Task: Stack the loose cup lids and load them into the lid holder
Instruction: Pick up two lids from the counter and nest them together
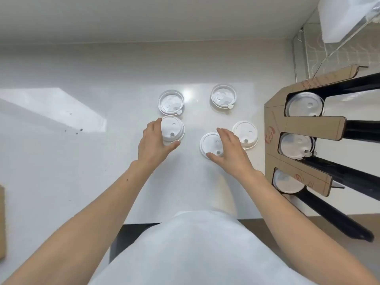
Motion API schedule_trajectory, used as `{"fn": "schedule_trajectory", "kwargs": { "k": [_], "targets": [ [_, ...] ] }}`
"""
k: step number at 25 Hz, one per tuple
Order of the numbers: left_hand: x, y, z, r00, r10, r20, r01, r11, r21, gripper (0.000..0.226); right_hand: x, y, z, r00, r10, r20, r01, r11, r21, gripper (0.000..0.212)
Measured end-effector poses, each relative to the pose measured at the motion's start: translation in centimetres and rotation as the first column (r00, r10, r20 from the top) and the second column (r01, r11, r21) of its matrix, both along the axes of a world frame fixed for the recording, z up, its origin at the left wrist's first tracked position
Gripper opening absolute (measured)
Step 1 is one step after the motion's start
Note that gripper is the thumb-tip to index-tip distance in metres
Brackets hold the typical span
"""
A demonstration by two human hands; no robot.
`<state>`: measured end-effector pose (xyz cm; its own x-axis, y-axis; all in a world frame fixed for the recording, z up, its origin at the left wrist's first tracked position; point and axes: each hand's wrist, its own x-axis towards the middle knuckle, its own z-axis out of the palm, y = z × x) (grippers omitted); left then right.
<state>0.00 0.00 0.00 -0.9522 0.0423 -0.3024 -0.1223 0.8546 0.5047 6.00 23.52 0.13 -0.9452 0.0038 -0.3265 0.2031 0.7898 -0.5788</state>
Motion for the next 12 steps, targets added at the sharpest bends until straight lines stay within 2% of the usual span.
{"fn": "schedule_trajectory", "kwargs": {
  "k": [5, 12],
  "targets": [
    [-1.5, -0.5, -1.8, 0.993, 0.037, 0.108, -0.036, 0.999, -0.017, 0.102, 0.0, -0.2, -0.7, 0.997, -0.032, 0.063, 0.031, 0.999, 0.015, 0.089],
    [-2.2, -0.3, -2.8, 0.989, 0.092, 0.117, -0.095, 0.995, 0.026, 0.098, -0.5, 0.3, -1.7, 0.993, -0.042, 0.113, 0.035, 0.998, 0.06, 0.091]
  ]
}}
